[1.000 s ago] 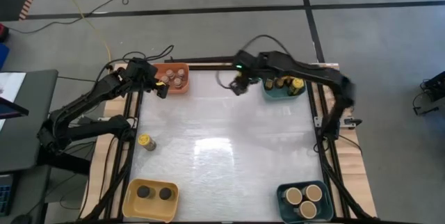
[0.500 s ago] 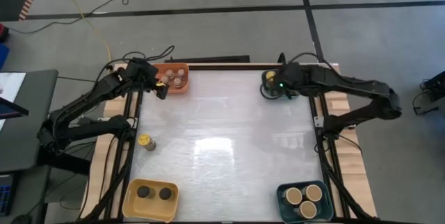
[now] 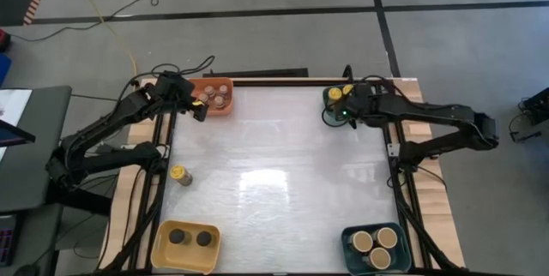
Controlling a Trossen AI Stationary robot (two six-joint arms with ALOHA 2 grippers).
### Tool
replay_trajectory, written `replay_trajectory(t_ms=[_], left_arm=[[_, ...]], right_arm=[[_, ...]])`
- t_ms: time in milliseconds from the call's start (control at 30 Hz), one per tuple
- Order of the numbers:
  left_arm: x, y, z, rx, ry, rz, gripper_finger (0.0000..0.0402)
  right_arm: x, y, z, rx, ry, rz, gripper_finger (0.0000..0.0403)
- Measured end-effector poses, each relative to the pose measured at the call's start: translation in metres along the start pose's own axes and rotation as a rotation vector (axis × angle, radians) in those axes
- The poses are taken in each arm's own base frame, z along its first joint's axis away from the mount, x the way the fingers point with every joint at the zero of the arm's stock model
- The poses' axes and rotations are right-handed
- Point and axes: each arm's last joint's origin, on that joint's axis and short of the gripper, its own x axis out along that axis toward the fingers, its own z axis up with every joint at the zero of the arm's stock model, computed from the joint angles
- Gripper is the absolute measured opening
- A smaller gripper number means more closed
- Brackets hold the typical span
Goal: Sort spices by type
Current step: Put the top yellow seasoning bottle into the light blue bin
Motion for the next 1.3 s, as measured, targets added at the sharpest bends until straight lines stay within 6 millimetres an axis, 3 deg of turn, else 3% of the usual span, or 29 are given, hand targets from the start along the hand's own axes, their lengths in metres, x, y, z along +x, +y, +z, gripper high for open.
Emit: replay_trajectory(t_ms=[500,733,1300], left_arm=[[0.000,0.000,0.000,0.001,0.000,0.000,0.0270],[0.000,0.000,0.000,0.003,0.000,0.000,0.0270],[0.000,0.000,0.000,-0.003,0.000,0.000,0.0270]], right_arm=[[0.029,-0.004,-0.006,0.048,-0.001,0.007,0.0246],[0.041,-0.009,-0.012,0.066,0.059,0.014,0.0267],[0.042,-0.008,-0.011,0.080,0.049,0.027,0.0271]])
